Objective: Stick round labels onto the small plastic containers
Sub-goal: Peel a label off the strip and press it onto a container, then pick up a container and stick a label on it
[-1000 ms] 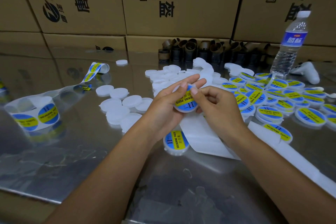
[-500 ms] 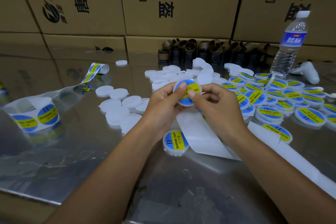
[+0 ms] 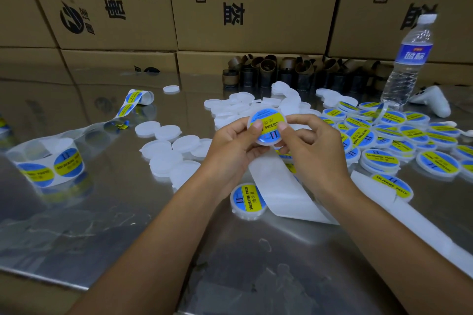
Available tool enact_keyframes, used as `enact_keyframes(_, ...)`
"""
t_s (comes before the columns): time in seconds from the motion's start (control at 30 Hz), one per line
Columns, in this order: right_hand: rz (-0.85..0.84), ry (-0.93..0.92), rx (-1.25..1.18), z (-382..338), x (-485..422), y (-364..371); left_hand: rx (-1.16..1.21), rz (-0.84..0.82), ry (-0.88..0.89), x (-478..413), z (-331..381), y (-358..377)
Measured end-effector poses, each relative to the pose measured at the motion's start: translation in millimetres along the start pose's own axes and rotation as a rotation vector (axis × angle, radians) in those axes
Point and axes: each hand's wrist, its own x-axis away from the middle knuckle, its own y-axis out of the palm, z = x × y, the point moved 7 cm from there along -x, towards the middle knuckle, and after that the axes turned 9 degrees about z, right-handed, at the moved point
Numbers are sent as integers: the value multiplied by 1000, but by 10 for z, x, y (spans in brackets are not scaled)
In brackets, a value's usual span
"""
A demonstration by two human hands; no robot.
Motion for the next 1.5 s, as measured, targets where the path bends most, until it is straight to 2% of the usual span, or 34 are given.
enact_keyframes(0.27,43,11,38,18,-8,-38,-123,1,54,16,-26,4)
enact_keyframes(0.53,75,11,55,38,-36,-71,-166,-6,22,27,-43,12)
enact_keyframes(0.9,-82,-92,81,-25,14,47,-138,89,38,5,12,-55)
enact_keyframes(1.03,-55,-86,67,-20,-43,8,-145,125,38,-13,16,-80)
enact_keyframes(1.13,37,-71,64,19,-170,-119,-144,204,29,-38,22,-160)
enact_keyframes(1.3,200,-27,289,225,-360,-432,-113,316,39,-61,79,-325)
enact_keyframes(1.5,232,-3,523,352,-409,-566,-80,419,42,-88,144,-509)
